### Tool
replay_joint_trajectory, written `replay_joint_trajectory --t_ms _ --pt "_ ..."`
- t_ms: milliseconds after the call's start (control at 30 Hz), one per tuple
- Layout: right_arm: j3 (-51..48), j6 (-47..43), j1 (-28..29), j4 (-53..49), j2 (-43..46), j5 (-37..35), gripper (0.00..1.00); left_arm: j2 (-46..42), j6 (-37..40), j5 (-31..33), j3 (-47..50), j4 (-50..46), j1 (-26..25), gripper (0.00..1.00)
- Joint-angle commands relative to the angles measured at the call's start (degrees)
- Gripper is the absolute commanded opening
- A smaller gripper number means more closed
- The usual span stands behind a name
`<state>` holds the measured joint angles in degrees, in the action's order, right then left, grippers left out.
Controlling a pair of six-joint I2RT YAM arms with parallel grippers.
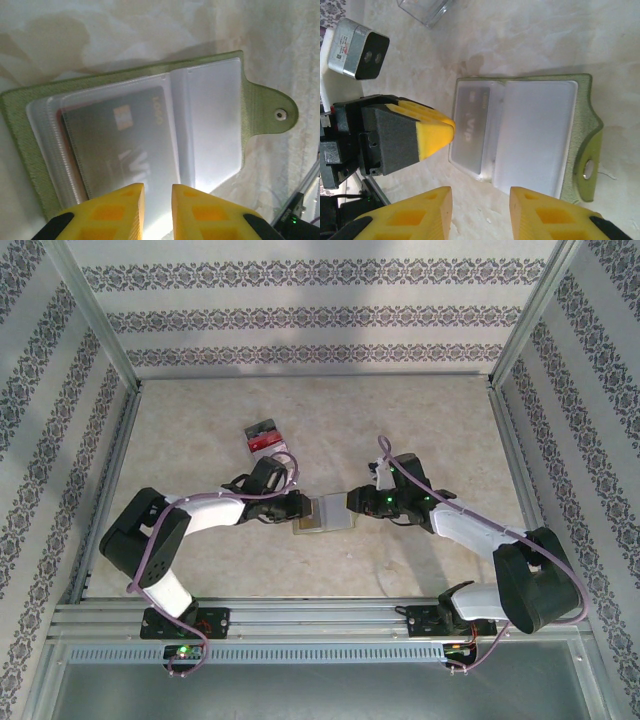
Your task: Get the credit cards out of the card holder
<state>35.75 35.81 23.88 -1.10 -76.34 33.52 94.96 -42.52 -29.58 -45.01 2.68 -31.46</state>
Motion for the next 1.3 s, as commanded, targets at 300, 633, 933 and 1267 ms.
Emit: replay_joint_trajectory --t_ms 300,633,933,1267 --pt "1.25 -0.3 0.23 -0.57 0.4 -2.13 0.36 3.35 3.08 3.01 -2.92 -4.47 -0.63 0.2" --pt "1.43 -0.3 -0.04 -0.57 0.57 -2.32 0.36 5.03 0.76 -0.05 -5.24 0.37 -2.37 0.2" --pt "1.27 -0.22 -0.33 -0.41 1.1 -2.43 0.35 7.79 -0.43 -3.74 -9.27 4.06 -4.82 0.2" --pt "-1.41 0.22 -4.84 -0.86 8.2 -2.84 0.36 12.0 -2.94 -7.79 -15.5 7.86 -7.79 0.2"
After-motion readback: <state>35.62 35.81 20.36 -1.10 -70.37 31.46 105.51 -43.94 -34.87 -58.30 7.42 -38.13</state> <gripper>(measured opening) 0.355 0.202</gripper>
